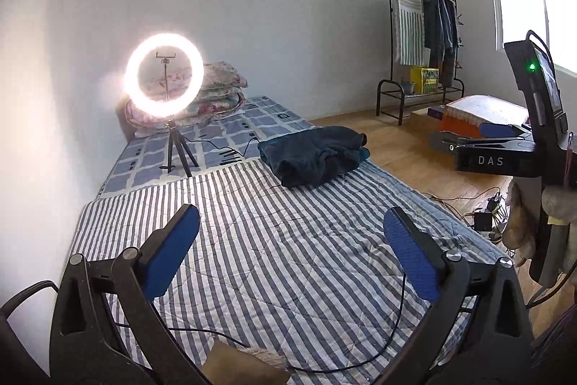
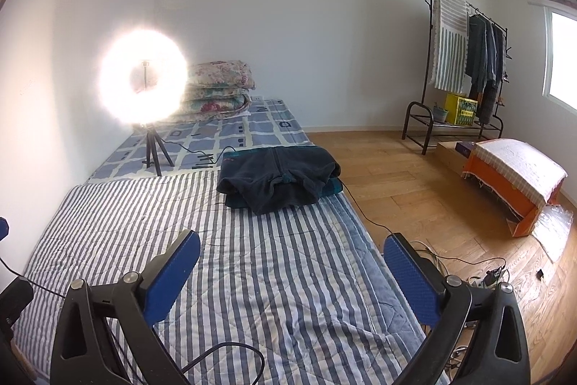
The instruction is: Fold large clothes
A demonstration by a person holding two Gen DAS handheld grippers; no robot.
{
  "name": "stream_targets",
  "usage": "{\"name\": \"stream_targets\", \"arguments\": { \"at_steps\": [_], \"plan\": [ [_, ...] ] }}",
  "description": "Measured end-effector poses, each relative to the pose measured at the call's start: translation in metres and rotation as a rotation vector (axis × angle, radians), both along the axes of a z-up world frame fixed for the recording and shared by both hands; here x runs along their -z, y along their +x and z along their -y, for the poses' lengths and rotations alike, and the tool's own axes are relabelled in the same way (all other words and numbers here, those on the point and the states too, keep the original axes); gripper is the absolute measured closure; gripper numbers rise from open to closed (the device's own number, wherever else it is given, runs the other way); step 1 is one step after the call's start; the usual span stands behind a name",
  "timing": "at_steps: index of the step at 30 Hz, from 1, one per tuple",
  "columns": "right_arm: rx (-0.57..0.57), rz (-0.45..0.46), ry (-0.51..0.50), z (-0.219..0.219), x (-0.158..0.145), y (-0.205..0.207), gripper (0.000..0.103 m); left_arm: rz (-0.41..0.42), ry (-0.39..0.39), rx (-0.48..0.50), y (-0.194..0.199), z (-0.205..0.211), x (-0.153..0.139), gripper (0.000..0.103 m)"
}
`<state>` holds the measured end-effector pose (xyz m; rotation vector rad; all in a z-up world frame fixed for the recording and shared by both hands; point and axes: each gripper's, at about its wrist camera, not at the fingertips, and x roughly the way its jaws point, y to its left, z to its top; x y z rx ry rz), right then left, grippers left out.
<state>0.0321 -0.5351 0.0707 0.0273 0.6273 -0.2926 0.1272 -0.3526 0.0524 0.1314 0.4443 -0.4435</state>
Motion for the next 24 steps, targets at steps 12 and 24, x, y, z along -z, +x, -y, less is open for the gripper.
{"name": "stream_targets", "arguments": {
  "at_steps": [12, 24],
  "plan": [
    [0.0, -0.016, -0.017, -0.002, 0.0044, 0.0014, 0.0, 0.002, 0.004, 0.0, 0.0005, -0.0007, 0.0014, 0.0],
    [0.004, -0.021, -0.018, -0.0014, 0.0062, 0.0015, 0.0, 0.002, 0.011, 0.001, 0.0012, -0.0011, 0.0024, 0.0]
  ]
}}
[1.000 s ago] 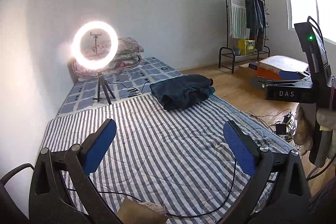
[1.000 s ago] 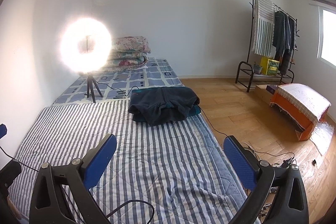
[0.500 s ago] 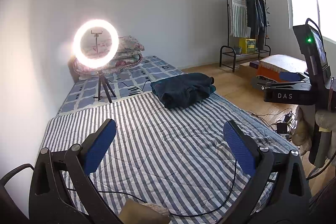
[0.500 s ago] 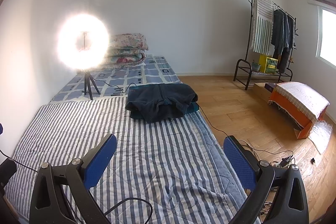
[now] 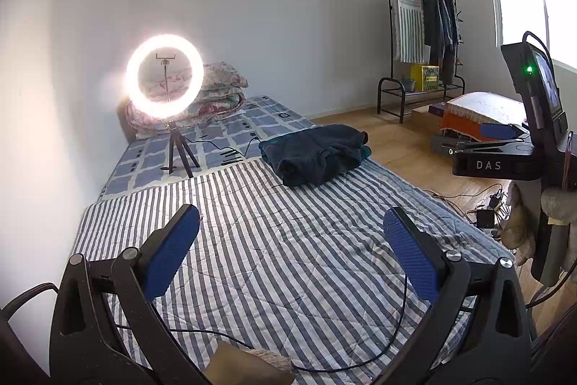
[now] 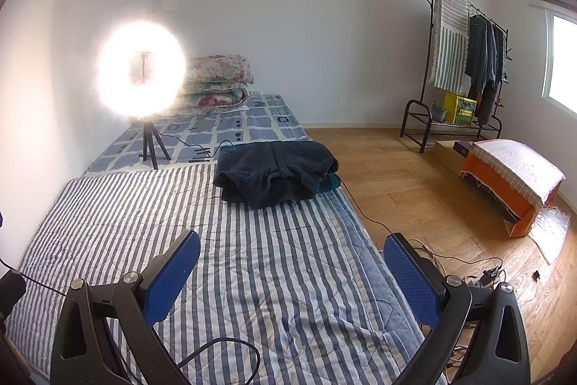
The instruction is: Fold large clothes
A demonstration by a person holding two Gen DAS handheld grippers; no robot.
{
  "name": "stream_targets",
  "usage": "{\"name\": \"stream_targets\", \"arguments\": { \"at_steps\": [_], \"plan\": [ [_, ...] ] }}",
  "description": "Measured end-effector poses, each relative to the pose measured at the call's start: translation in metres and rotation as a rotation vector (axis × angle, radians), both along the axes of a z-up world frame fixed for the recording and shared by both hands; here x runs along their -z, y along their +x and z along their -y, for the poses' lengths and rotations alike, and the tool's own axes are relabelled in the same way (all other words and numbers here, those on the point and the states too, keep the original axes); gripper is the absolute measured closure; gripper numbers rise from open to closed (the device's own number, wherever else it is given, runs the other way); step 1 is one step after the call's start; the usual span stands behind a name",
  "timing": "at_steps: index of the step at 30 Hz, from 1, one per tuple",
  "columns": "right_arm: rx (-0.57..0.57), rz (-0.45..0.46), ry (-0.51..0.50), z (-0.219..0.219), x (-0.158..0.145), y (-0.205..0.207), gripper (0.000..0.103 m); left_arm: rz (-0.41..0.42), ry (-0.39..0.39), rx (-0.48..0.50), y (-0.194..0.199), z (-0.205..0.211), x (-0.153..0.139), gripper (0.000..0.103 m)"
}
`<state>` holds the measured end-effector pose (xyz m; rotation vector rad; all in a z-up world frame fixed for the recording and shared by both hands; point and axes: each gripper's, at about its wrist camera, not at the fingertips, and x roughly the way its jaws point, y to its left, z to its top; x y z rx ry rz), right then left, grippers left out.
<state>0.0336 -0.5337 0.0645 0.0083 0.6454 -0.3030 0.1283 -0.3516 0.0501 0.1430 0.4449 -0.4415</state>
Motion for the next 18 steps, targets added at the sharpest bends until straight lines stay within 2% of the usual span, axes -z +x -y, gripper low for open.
{"name": "stream_targets", "arguments": {
  "at_steps": [18],
  "plan": [
    [0.001, -0.003, 0.005, -0.0005, 0.0023, -0.0018, 0.0, -0.001, -0.005, 0.007, 0.0007, -0.0022, -0.0009, 0.0]
  ]
}}
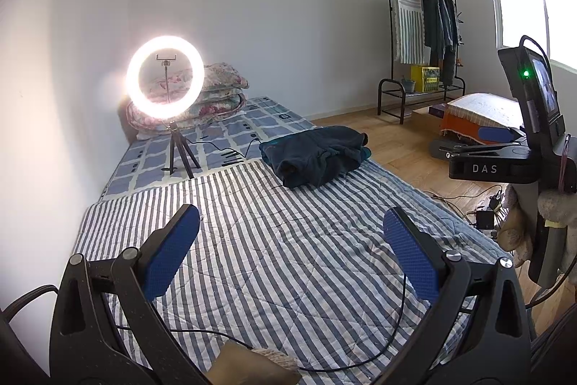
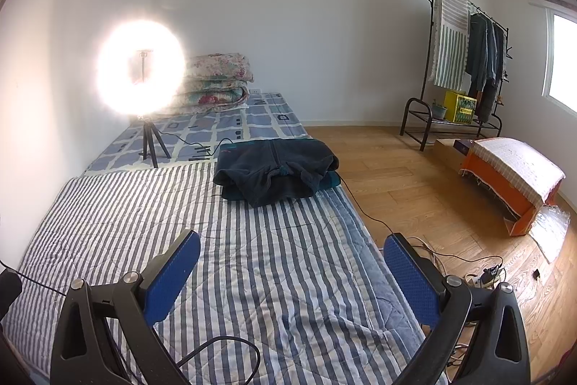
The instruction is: Fold large clothes
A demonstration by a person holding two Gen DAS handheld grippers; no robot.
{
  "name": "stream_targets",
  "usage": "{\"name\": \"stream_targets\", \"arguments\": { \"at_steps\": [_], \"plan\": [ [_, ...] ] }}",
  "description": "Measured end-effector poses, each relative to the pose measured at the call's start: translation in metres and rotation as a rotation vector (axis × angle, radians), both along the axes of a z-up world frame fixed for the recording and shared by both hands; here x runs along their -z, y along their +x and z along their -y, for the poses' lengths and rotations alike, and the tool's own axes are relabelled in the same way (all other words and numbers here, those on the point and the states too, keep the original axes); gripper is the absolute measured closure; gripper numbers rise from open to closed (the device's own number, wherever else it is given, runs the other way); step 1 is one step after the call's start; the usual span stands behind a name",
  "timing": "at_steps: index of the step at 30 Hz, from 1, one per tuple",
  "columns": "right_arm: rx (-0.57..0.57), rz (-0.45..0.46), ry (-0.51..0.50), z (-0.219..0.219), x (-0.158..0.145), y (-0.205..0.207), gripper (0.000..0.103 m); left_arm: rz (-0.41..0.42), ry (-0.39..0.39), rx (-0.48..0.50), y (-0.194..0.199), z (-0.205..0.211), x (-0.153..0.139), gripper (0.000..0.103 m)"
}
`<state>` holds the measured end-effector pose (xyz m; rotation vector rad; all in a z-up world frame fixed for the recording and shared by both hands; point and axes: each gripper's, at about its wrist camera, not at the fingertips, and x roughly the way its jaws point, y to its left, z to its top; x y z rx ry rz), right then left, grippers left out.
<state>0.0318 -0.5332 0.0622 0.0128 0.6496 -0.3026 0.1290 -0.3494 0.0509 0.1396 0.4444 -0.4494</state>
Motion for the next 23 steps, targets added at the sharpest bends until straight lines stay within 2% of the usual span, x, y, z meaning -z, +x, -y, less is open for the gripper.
{"name": "stream_targets", "arguments": {
  "at_steps": [8, 23],
  "plan": [
    [-0.001, -0.003, 0.0, 0.0011, 0.0013, 0.0006, 0.0, -0.016, -0.007, 0.002, 0.0032, -0.001, -0.0017, 0.0],
    [-0.008, -0.013, -0.004, 0.0014, 0.0038, 0.0001, 0.0, 0.004, -0.006, -0.02, 0.0039, -0.0019, -0.0026, 0.0]
  ]
}}
